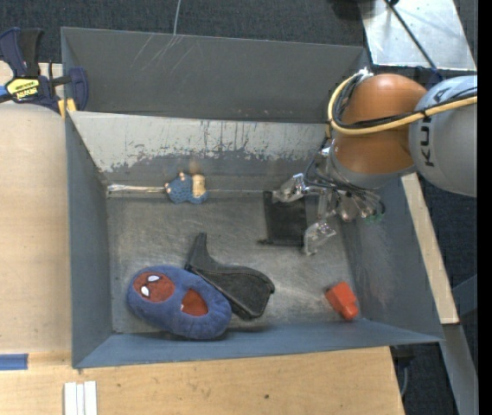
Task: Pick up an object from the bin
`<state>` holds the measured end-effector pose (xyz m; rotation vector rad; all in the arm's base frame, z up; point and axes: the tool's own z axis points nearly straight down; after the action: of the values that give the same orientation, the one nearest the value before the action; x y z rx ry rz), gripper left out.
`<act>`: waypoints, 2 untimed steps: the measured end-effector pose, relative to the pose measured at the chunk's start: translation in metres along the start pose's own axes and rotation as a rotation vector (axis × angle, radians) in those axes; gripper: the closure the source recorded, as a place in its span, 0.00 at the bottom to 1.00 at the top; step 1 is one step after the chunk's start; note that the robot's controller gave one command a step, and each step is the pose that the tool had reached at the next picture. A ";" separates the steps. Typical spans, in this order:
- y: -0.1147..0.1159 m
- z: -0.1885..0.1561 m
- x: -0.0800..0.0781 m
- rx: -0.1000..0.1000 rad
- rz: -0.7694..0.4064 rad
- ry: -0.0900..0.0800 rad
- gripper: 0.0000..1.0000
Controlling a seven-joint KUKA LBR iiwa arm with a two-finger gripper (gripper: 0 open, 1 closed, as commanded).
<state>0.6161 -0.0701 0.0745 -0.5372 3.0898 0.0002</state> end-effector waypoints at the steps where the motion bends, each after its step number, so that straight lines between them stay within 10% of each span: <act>1: -0.001 -0.002 -0.002 0.001 0.003 -0.001 0.00; 2: -0.002 -0.003 -0.002 0.001 0.006 -0.001 0.00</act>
Offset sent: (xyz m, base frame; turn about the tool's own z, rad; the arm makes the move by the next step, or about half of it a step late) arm 0.0000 0.0000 0.0000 0.0000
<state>0.6189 -0.0709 0.0778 -0.5283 3.0900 -0.0012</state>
